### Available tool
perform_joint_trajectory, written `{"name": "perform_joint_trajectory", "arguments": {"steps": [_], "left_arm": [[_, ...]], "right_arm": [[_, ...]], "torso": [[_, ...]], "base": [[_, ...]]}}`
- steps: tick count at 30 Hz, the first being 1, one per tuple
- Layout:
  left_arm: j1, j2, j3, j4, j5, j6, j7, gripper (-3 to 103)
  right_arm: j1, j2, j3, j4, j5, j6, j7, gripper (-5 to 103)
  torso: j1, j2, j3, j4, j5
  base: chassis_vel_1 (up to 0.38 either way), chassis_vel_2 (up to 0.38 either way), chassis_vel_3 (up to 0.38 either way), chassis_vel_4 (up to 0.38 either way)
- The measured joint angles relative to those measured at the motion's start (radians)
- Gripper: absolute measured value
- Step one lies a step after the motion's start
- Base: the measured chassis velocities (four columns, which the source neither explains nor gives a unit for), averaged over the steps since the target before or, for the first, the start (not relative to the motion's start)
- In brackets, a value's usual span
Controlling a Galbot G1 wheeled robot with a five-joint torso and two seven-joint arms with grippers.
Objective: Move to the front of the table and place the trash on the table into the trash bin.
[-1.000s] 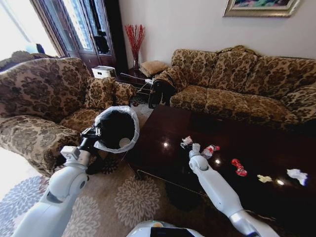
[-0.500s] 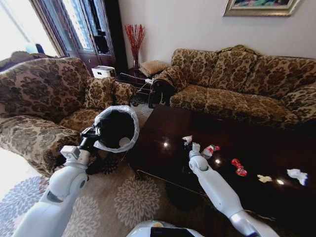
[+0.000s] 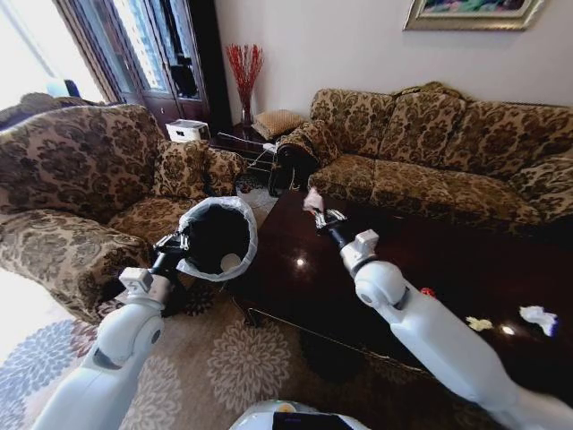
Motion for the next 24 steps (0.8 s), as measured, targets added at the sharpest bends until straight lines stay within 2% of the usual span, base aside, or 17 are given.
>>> {"name": "perform_joint_trajectory", "arguments": {"steps": [3, 5, 8, 11, 16, 18, 21, 22, 24], "left_arm": [[0.005, -0.001, 0.003, 0.000, 0.004, 0.000, 0.019, 4], [0.007, -0.001, 0.003, -0.002, 0.004, 0.000, 0.021, 4], [0.007, 0.005, -0.002, -0.006, 0.001, 0.000, 0.029, 4], [0.006, 0.006, -0.006, -0.006, -0.001, 0.000, 0.030, 4], [0.006, -0.006, -0.006, -0.011, -0.017, 0.002, 0.032, 4], [0.006, -0.011, -0.004, -0.012, -0.020, 0.004, 0.033, 4], [0.006, -0.020, -0.003, -0.013, -0.021, 0.006, 0.038, 4], [0.006, -0.020, -0.003, -0.013, -0.021, 0.006, 0.038, 4], [0.005, -0.021, -0.002, -0.014, -0.021, 0.007, 0.042, 4]], "right_arm": [[0.156, 0.012, -0.145, 0.022, 0.123, 0.010, -0.012, 10], [0.189, 0.027, -0.186, 0.017, 0.133, 0.014, 0.000, 9], [0.262, 0.077, -0.306, 0.002, 0.143, 0.018, 0.027, 8], [0.273, 0.092, -0.347, -0.005, 0.134, 0.005, 0.028, 8], [0.272, 0.104, -0.383, -0.050, 0.090, 0.000, 0.021, 28], [0.272, 0.109, -0.384, -0.056, 0.088, 0.000, 0.022, 28], [0.272, 0.125, -0.387, -0.072, 0.085, 0.001, 0.025, 44], [0.272, 0.125, -0.387, -0.072, 0.085, 0.001, 0.025, 44], [0.280, 0.134, -0.396, -0.081, 0.083, 0.002, 0.026, 56]], "torso": [[0.000, 0.000, 0.000, 0.0000, -0.0001], [0.000, 0.000, 0.000, 0.0002, 0.0002], [0.000, 0.000, 0.000, 0.0004, 0.0000], [0.000, 0.000, 0.000, 0.0002, 0.0000], [0.000, 0.000, 0.000, -0.0004, 0.0003], [0.000, 0.000, 0.000, -0.0003, 0.0002], [0.000, 0.000, 0.000, 0.0001, 0.0001], [0.000, 0.000, 0.000, 0.0001, 0.0001], [0.000, 0.000, 0.000, 0.0001, 0.0001]], "base": [[0.000, 0.000, 0.000, 0.000], [0.000, 0.000, 0.000, 0.000], [0.000, 0.000, 0.000, 0.000], [0.000, 0.000, 0.000, 0.000], [0.000, 0.000, 0.000, 0.000], [0.000, 0.000, 0.000, 0.000], [0.000, 0.000, 0.000, 0.000], [0.000, 0.000, 0.000, 0.000], [0.000, 0.000, 0.000, 0.000]]}}
